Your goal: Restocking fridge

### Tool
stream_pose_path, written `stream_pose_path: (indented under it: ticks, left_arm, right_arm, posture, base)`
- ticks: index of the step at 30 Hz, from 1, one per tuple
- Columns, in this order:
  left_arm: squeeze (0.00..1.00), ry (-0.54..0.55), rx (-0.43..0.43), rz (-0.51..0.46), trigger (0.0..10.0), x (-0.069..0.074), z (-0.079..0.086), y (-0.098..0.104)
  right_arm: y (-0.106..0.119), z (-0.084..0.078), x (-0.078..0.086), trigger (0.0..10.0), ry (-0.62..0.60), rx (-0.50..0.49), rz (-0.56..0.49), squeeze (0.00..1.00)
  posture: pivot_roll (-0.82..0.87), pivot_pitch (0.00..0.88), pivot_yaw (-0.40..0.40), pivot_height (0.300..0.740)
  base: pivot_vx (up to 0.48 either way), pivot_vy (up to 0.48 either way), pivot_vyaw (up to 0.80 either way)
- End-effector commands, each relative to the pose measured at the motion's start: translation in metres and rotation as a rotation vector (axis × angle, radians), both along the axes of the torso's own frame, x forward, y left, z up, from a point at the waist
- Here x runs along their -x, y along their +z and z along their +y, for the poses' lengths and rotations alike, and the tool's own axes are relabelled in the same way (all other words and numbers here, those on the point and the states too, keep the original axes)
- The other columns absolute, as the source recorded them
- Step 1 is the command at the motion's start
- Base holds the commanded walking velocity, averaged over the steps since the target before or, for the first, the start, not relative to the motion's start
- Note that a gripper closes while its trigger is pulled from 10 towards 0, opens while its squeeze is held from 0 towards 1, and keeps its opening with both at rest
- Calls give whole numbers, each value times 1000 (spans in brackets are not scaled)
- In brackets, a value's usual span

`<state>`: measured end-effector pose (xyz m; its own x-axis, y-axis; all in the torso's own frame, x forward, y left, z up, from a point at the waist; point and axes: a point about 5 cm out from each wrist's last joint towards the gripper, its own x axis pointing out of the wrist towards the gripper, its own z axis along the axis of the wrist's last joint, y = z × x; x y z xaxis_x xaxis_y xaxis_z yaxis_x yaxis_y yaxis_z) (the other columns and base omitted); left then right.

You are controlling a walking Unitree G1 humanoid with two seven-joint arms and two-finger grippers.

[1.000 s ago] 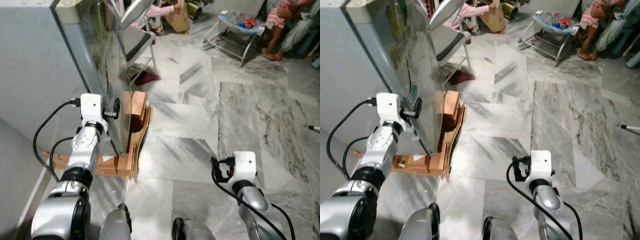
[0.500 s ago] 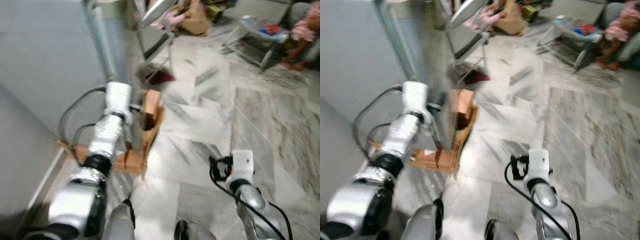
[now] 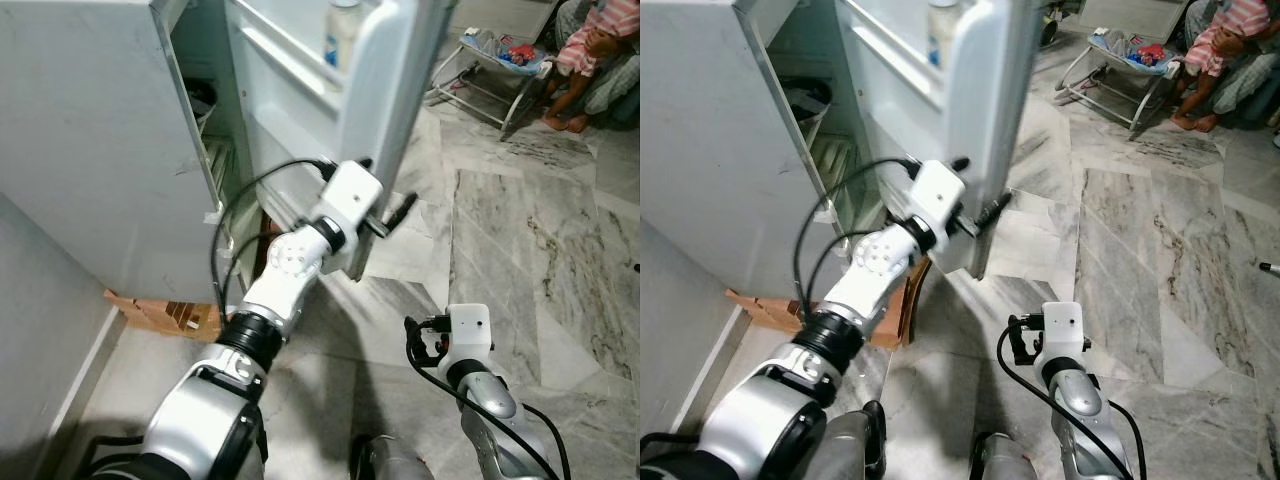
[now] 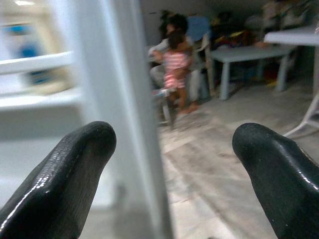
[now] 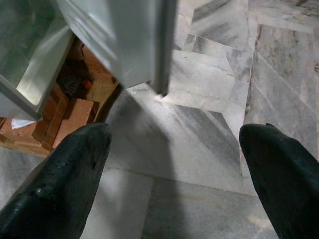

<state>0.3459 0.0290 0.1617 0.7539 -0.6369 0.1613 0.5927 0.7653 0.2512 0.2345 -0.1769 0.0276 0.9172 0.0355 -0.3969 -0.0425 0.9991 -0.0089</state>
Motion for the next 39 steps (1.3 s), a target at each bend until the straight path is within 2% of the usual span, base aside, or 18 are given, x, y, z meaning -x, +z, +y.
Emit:
stream_pose_path:
  ticks: [1, 4, 8, 9, 11, 14, 17, 18, 19, 20, 23, 24, 29, 32, 35, 37, 38, 39]
  left_arm:
    - [0, 52, -14, 35, 10000, 1, 11, -10]
    - [0, 153, -33, 59, 10000, 1, 41, -25]
    - [0, 219, -26, 84, 10000, 9, 64, -37]
    - [0, 244, -32, 98, 10000, 12, 70, -41]
    - [0, 286, -37, 136, 10000, 26, 83, -50]
    - [0, 282, -52, 140, 10000, 36, 84, -52]
    - [0, 303, -75, 151, 10000, 50, 93, -62]
    - [0, 303, -75, 151, 10000, 50, 93, -62]
    - [0, 374, -50, 162, 10000, 61, 107, -67]
    - [0, 407, -35, 164, 10000, 65, 113, -68]
    - [0, 449, -32, 173, 10000, 72, 121, -68]
    - [0, 483, -62, 204, 10000, 83, 127, -73]
    - [0, 520, -81, 258, 10000, 96, 134, -87]
    - [0, 554, -64, 298, 10000, 101, 135, -93]
    - [0, 558, -68, 301, 10000, 102, 134, -94]
    - [0, 569, -65, 308, 10000, 102, 135, -94]
    - [0, 575, -67, 305, 10000, 101, 136, -95]
    - [0, 582, -70, 302, 10000, 100, 137, -96]
  right_arm:
    - [-2, -2, 1, 10000, 2, 6, 9, 0]
    - [2, -3, 1, 10000, -9, -5, -23, 0]
    - [5, -5, -1, 10000, -21, -15, -38, 0]
    - [6, -5, -2, 10000, -18, -19, -44, 0]
    - [9, -5, -4, 10000, -16, -23, -63, 0]
    - [11, -6, -5, 10000, -20, -16, -68, 0]
    - [14, -7, -7, 10000, -33, -19, -86, 0]
    - [14, -7, -7, 10000, -33, -19, -86, 0]
    - [16, -7, -8, 10000, -23, -6, -87, 0]
    - [16, -7, -8, 10000, -17, 3, -82, 0]
    - [17, -8, -7, 10000, -14, 5, -80, 0]
    - [17, -6, -6, 10000, -3, -1, -80, 0]
    - [16, 0, -5, 10000, 26, 30, -78, 0]
    - [22, -1, -10, 10000, 45, 153, -144, 0]
    - [25, -1, -12, 10000, 41, 133, -156, 0]
    - [28, -1, -13, 10000, 79, 187, -180, 0]
    - [27, -2, -12, 10000, 81, 160, -166, 0]
    - [26, -1, -12, 10000, 69, 84, -150, 0]
  posture:
    - [55, 143, -22, 740]
    - [57, 146, -19, 740]
    - [66, 156, -15, 740]
    - [70, 158, -13, 740]
    - [95, 169, -5, 740]
    - [95, 173, -9, 740]
    - [88, 180, -20, 740]
    - [88, 180, -20, 740]
    - [74, 183, -20, 740]
    - [74, 183, -20, 740]
    - [76, 183, -24, 740]
    - [78, 182, -28, 740]
    - [78, 169, -29, 740]
    - [75, 155, -33, 740]
    - [72, 144, -38, 740]
    - [70, 137, -42, 740]
    - [69, 134, -44, 740]
    - [69, 127, -45, 740]
  base:
    - [0, 0, 0]
    - [0, 0, 0]
    - [0, -219, 0]
    - [292, -379, 0]
    - [298, -373, 0]
    - [311, -360, 0]
    - [312, -360, 0]
    - [315, -360, 0]
    - [341, -337, 0]
    - [341, -337, 0]
    - [355, -320, 0]
    - [405, -251, 0]
    - [418, -149, 0]
    - [444, 0, 0]
    - [456, 0, 0]
    - [458, 0, 0]
    - [461, 0, 0]
    - [461, 0, 0]
